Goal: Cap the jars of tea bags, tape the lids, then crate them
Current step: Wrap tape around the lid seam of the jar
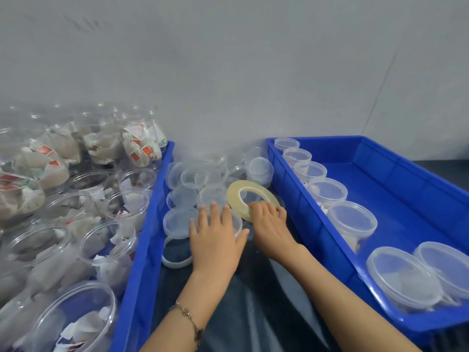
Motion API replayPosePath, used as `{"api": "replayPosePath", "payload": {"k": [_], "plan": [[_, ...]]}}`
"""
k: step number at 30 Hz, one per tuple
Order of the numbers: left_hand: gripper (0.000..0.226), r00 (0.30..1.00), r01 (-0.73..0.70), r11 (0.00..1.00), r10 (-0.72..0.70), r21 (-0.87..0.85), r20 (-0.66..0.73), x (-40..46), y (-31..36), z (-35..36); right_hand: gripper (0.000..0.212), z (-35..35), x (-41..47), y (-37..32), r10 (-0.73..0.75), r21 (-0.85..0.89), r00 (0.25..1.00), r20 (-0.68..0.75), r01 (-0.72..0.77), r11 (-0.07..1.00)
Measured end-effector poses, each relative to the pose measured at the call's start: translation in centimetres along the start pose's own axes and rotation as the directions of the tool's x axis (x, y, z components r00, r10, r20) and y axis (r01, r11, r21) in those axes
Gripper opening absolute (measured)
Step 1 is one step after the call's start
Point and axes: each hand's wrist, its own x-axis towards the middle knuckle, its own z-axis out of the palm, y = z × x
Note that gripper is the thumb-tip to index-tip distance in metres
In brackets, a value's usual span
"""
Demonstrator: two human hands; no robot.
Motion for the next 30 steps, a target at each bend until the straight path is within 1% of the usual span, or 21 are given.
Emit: {"api": "replayPosePath", "payload": {"k": [5, 7, 9, 12, 14, 15, 16, 18, 20, 24, 26, 29, 30], "plan": [[0.06, 0.998, -0.063, 0.997, 0.063, -0.043, 0.001, 0.1, -0.4, -0.3, 0.067, -0.7, 0.7, 0.5, -0.034, -0.122, 0.999, 0.027, 0.037, 0.992], [0.059, 0.996, -0.087, 0.995, 0.088, -0.049, 0.013, -0.2, -0.4, -0.6, 0.072, -0.8, 0.7, 0.4, -0.053, -0.169, 0.998, 0.029, 0.057, 0.984], [0.056, 0.992, -0.12, 0.99, 0.122, -0.073, 0.025, -0.5, -0.6, -0.7, 0.064, -0.5, 0.6, 0.6, -0.067, -0.162, 0.998, -0.013, 0.064, 0.985], [0.053, 0.985, -0.164, 0.982, 0.169, -0.097, 0.04, -1.0, -1.2, -1.2, 0.031, -0.7, 0.3, 1.1, -0.117, -0.161, 0.991, -0.072, 0.104, 0.981], [0.052, 0.981, -0.191, 0.975, 0.194, -0.114, 0.02, -1.4, -1.7, -1.7, 0.009, -0.9, -0.1, 1.0, -0.14, -0.191, 0.975, -0.172, 0.106, 0.976], [0.051, 0.98, -0.195, 0.971, 0.197, -0.141, 0.001, -1.7, -1.9, -2.1, 0.011, -1.1, -0.3, 1.0, -0.14, -0.196, 0.967, -0.212, 0.098, 0.976], [0.053, 0.98, -0.197, 0.967, 0.196, -0.162, -0.024, -2.0, -2.1, -2.4, 0.018, -1.2, -0.5, 1.0, -0.152, -0.217, 0.96, -0.236, 0.1, 0.971], [0.06, 0.979, -0.198, 0.959, 0.182, -0.204, -0.093, -2.7, -2.2, -2.7, 0.024, -1.3, -0.8, 1.3, -0.17, -0.245, 0.945, -0.279, 0.101, 0.964], [0.064, 0.979, -0.178, 0.937, 0.137, -0.301, -0.15, -3.3, -2.4, -2.6, 0.025, -1.7, -0.8, 1.7, -0.171, -0.245, 0.933, -0.318, 0.093, 0.965], [0.064, 0.986, -0.12, 0.884, 0.052, -0.452, -0.159, -3.7, -3.0, -1.8, 0.023, -2.2, -0.6, 1.3, -0.155, -0.254, 0.93, -0.334, 0.07, 0.965], [0.068, 0.983, -0.122, 0.861, 0.034, -0.494, -0.183, -3.9, -3.0, -1.6, 0.024, -2.3, -0.3, 0.7, -0.137, -0.235, 0.938, -0.32, 0.061, 0.97], [0.072, 0.959, -0.196, 0.829, 0.051, -0.523, -0.279, -4.0, -3.2, -1.0, 0.025, -1.9, 0.2, -0.5, -0.115, -0.229, 0.965, -0.236, 0.06, 0.972], [0.072, 0.956, -0.201, 0.815, 0.042, -0.543, -0.291, -4.0, -3.3, -0.8, 0.025, -1.7, 0.4, -0.9, -0.106, -0.232, 0.971, -0.215, 0.055, 0.971]]}}
